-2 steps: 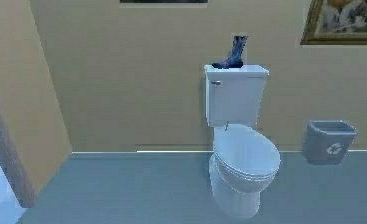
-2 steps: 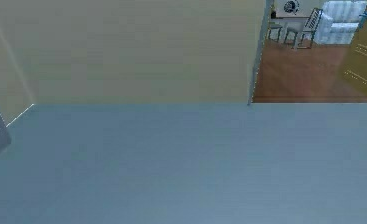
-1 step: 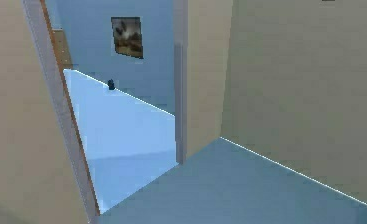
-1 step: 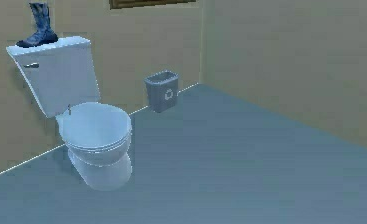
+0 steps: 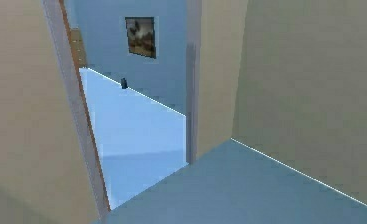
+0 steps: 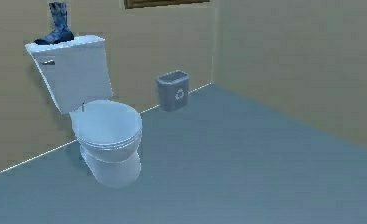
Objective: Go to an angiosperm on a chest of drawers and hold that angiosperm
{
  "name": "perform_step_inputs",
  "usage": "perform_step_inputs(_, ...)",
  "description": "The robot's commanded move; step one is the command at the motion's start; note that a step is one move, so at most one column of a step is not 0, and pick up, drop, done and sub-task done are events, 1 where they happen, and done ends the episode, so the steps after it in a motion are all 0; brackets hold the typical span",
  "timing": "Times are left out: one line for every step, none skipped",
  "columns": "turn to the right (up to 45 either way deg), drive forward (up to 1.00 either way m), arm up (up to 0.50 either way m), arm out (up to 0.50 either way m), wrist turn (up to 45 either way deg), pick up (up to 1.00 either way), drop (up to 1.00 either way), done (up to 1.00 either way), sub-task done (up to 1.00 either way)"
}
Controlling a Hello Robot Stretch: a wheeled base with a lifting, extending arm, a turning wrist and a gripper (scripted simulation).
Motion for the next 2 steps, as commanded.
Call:
perform_step_inputs(0.0,0.25,0.00,0.00,0.0,0.00,0.00,0.00,0.00)
perform_step_inputs(-45.0,0.00,0.00,0.00,0.0,0.00,0.00,0.00,0.00)
